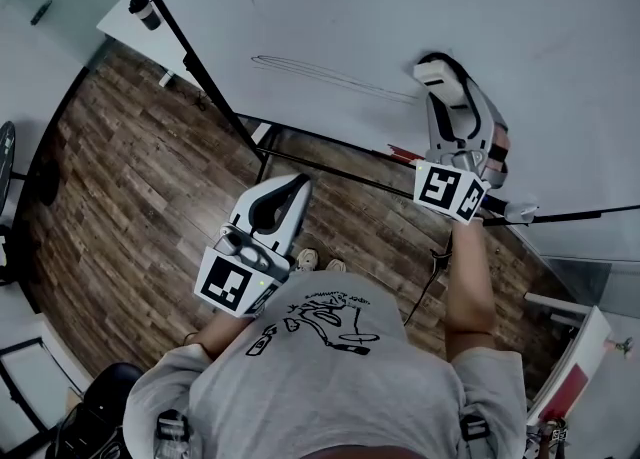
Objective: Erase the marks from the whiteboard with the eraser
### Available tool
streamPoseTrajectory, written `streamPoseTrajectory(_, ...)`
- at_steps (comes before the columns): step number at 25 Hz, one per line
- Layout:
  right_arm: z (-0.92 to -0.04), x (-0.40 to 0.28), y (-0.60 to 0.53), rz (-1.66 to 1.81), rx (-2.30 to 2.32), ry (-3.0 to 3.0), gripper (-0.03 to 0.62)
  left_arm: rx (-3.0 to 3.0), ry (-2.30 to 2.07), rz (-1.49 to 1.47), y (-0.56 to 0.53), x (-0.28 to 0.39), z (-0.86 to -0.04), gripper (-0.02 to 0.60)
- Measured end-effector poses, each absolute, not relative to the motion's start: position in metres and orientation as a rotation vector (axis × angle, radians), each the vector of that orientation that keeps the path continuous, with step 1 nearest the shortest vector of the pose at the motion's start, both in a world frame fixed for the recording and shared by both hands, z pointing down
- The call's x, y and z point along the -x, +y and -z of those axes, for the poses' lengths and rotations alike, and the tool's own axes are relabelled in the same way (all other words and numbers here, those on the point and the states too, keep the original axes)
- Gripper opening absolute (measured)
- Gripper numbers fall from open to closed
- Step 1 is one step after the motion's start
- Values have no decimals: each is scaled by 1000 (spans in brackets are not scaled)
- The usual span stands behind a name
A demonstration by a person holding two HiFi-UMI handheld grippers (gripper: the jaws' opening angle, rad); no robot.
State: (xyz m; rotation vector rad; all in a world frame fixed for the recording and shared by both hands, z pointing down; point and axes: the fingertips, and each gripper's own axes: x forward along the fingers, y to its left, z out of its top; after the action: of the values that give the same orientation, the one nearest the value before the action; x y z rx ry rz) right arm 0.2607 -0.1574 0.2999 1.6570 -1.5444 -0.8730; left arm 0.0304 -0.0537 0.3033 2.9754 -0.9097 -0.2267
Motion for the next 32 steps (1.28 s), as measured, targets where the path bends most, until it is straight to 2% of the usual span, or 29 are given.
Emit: streamPoseTrajectory(32, -342, -241, -168, 941, -1593, -1539, 259, -2972, -926, 231, -56, -35, -301, 21)
